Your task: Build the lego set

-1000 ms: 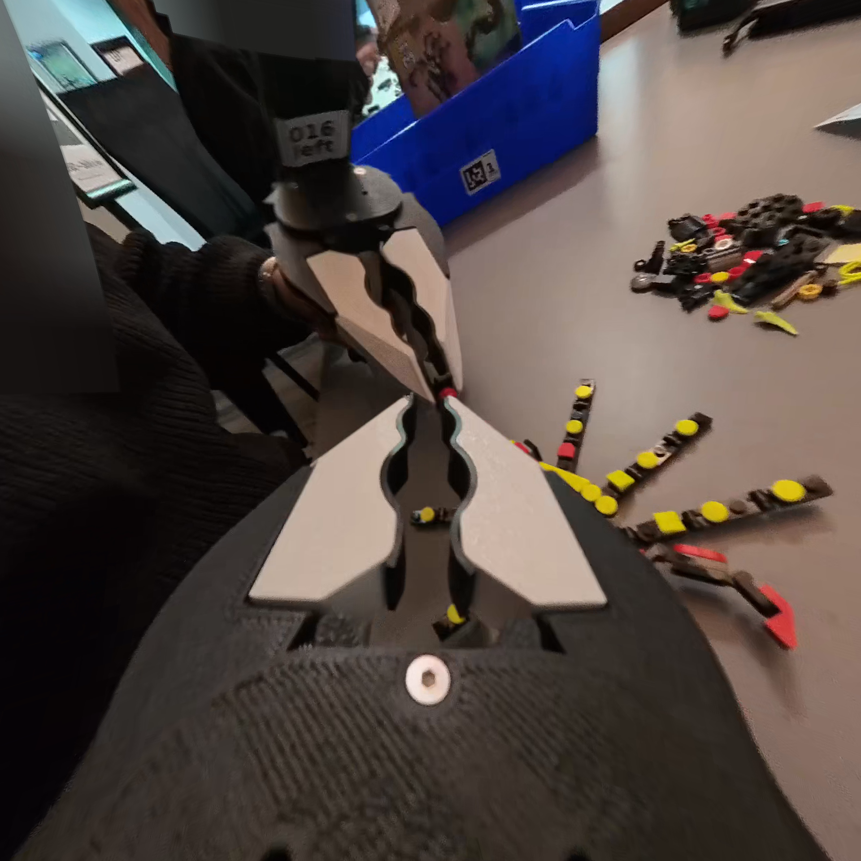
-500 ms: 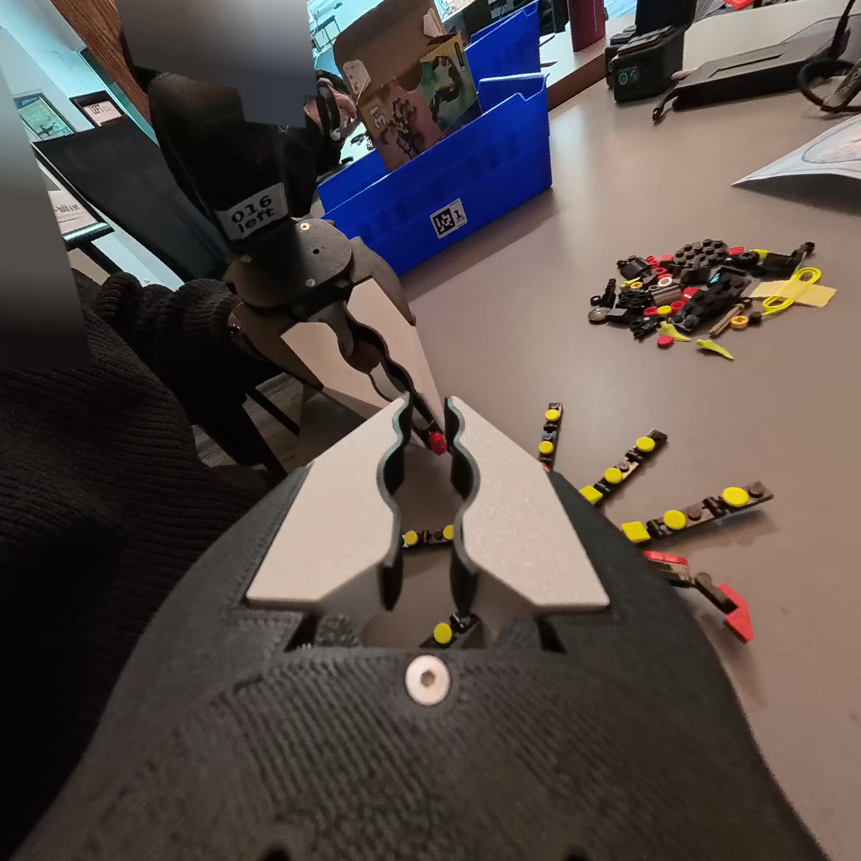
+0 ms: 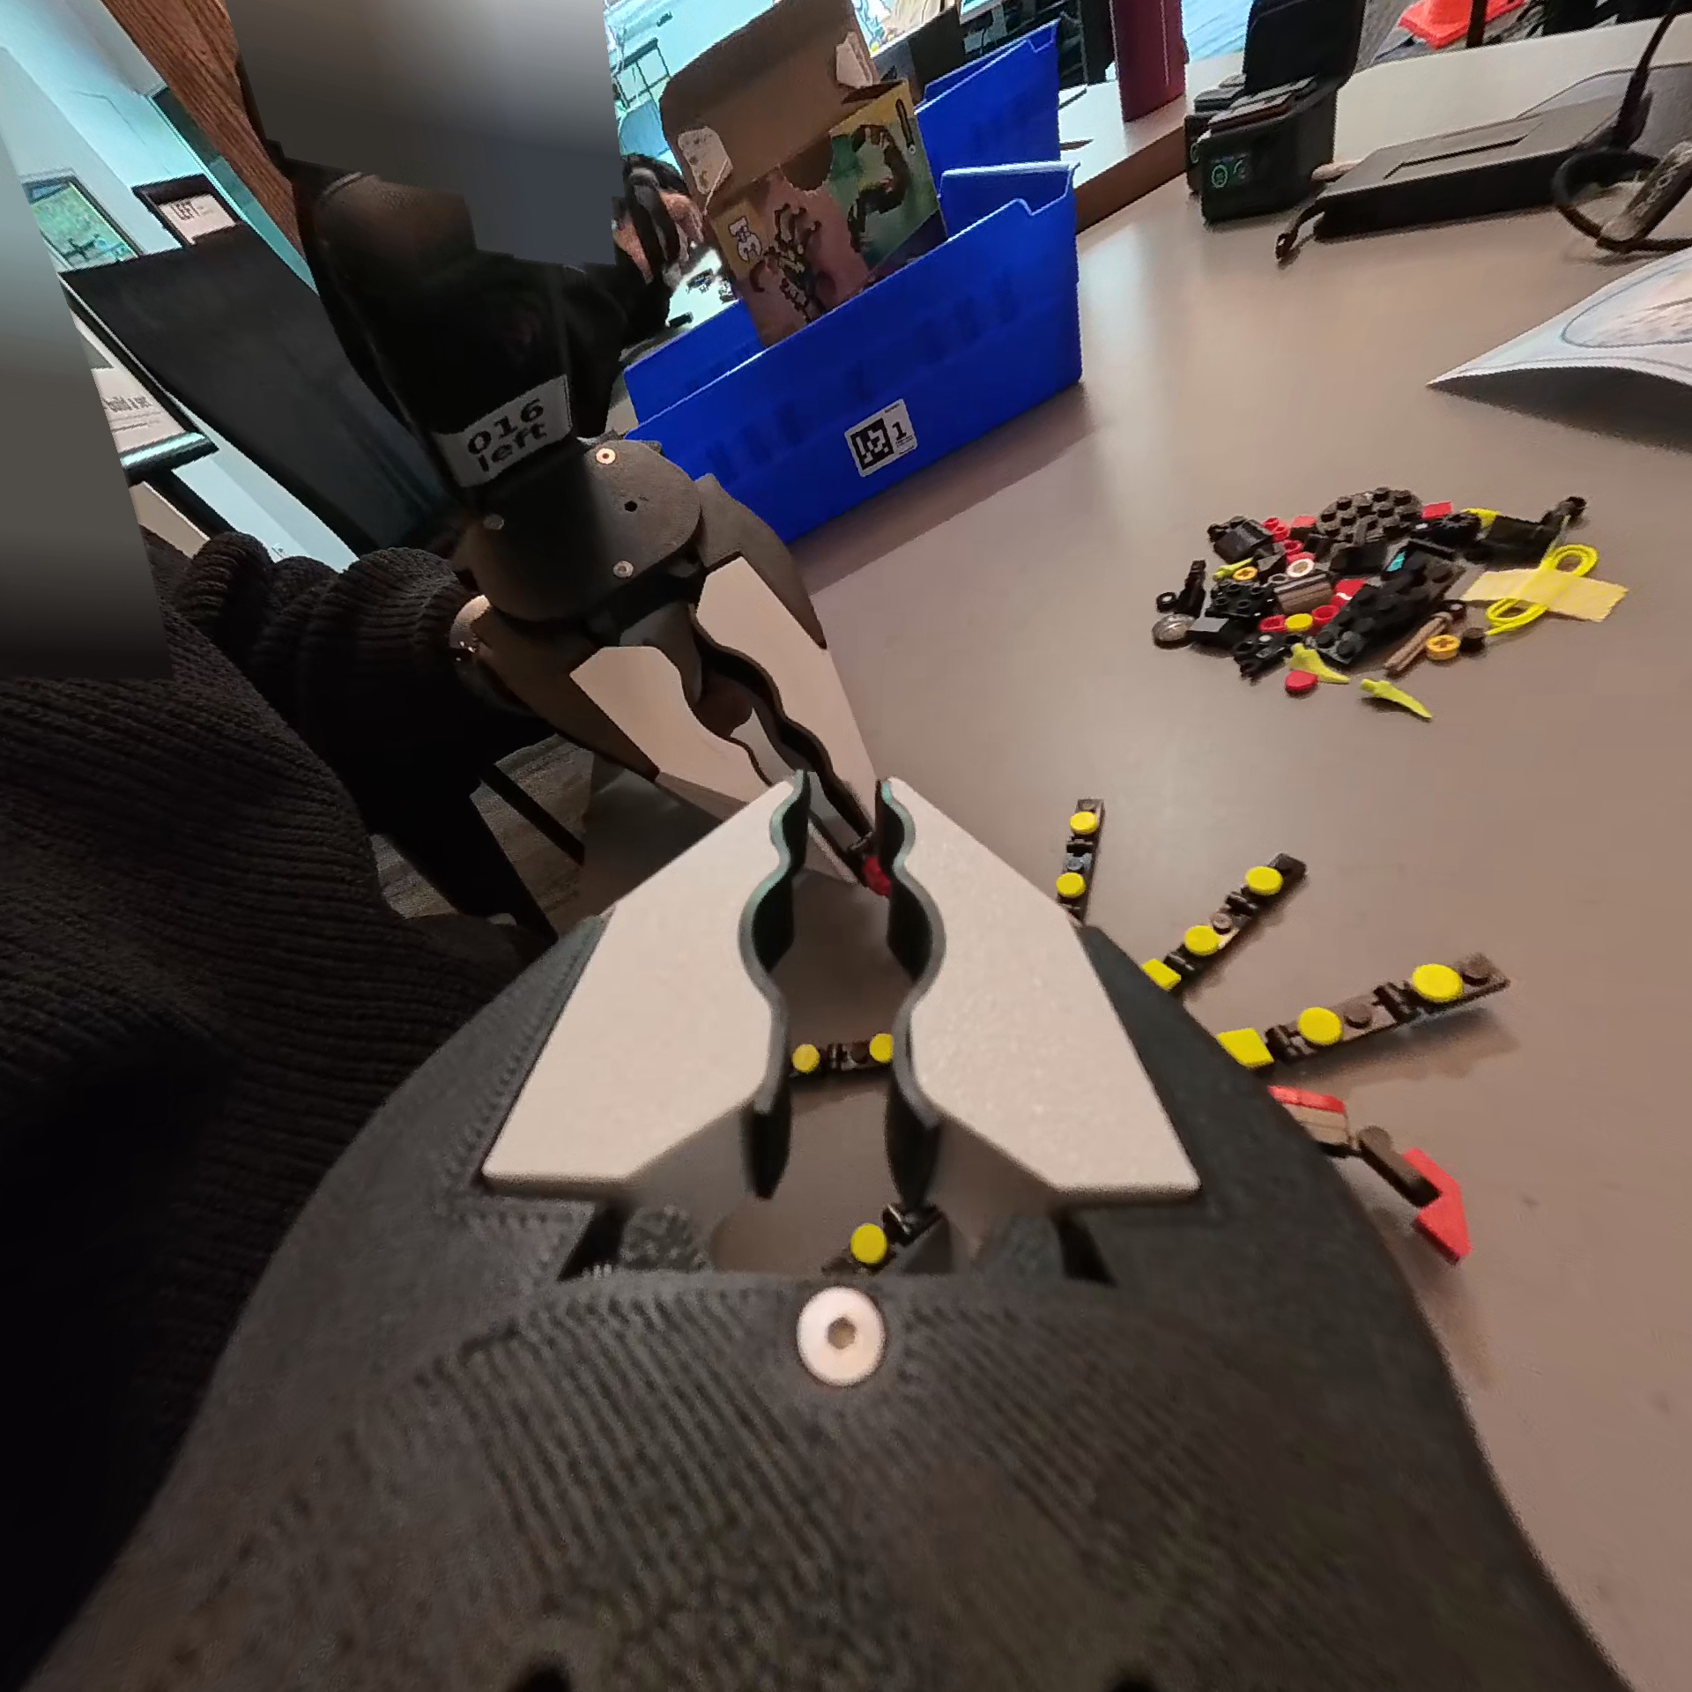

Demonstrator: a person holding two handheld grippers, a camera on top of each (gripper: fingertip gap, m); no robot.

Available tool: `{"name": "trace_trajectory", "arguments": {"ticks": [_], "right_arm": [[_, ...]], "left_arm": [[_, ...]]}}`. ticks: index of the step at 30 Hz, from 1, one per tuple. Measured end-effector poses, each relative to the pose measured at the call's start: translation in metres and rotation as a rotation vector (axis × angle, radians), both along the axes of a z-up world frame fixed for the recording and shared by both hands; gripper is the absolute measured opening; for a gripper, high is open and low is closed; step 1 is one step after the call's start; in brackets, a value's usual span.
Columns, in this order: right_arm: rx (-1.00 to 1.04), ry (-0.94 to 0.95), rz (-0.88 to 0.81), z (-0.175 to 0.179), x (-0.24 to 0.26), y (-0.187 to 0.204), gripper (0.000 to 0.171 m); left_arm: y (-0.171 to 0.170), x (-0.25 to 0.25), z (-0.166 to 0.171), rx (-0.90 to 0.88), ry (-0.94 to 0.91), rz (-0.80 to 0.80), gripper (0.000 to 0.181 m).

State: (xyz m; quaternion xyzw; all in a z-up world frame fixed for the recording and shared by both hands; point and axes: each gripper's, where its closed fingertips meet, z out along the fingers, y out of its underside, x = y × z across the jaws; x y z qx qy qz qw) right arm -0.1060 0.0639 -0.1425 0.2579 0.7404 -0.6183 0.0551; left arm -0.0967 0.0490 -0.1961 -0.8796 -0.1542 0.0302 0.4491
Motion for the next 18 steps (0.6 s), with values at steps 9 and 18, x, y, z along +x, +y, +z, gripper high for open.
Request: {"name": "trace_trajectory", "arguments": {"ticks": [9, 18], "right_arm": [[0.020, 0.010, 0.003, -0.0026, 0.0008, -0.0012, 0.013], [0.015, 0.009, -0.001, -0.0021, 0.0001, -0.0004, 0.013]], "left_arm": [[-0.0015, -0.0020, -0.0012, -0.008, 0.001, 0.011, 0.005], [-0.0017, -0.0022, -0.0016, -0.010, 0.001, 0.013, 0.005]]}}
